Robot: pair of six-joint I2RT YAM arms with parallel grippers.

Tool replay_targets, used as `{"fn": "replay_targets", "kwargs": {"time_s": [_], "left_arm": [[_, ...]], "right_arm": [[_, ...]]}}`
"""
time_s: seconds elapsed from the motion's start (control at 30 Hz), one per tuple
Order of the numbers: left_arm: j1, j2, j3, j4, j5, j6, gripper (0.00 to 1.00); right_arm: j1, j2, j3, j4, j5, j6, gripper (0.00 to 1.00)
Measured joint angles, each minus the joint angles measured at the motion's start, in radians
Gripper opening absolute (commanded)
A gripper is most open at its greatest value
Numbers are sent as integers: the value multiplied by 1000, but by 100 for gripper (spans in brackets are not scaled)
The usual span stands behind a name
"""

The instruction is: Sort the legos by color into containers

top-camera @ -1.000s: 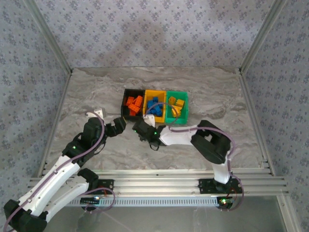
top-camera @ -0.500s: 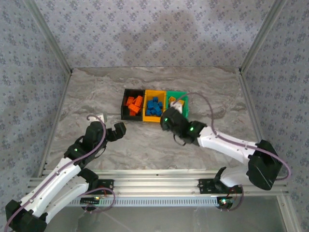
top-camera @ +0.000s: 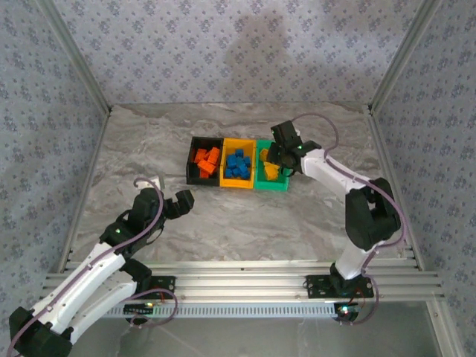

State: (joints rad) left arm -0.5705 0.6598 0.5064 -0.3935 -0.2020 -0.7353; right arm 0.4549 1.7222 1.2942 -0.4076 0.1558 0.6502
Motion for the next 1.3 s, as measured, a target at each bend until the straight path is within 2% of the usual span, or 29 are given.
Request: {"fn": "replay_targets", "kwargs": {"time_s": [0.03,0.1,0.3,0.4,0.47,0.57,0.63,0.77,0.87,1.03,1.17,1.3], "left_arm": [[0,0,-2,0,0,0,100],[0,0,-3,-1,0,-1,100],[0,0,-3,-2,-2,0,99],[0,0,-3,-2,-13,5,100],[0,0,-3,-1,-27,11,100],[0,0,-3,23,-60,22,100],[0,0,-6,73,-94,40,100],[8,24,-10,188,-187,112,100],[77,107,-8,308,-256,214,100],[304,396,67,427,-357,383,100],[391,574,84,500,-403,491,100],[446,649,30,635,-393,545,100]], "right_arm": [[-8,15,12,-2,-4,-3,62],[-18,29,24,-9,-11,-14,67],[-15,-18,0,17,-12,-40,71],[0,-171,-104,76,-10,-48,73],[17,-303,-189,124,-3,-60,79],[56,-499,-317,209,37,-75,99],[85,-602,-399,255,93,-71,100],[114,-712,-547,308,212,-48,100],[116,-751,-628,303,289,-10,100],[94,-788,-665,269,353,20,100],[59,-803,-677,269,375,19,100],[26,-806,-700,269,385,19,100]]}}
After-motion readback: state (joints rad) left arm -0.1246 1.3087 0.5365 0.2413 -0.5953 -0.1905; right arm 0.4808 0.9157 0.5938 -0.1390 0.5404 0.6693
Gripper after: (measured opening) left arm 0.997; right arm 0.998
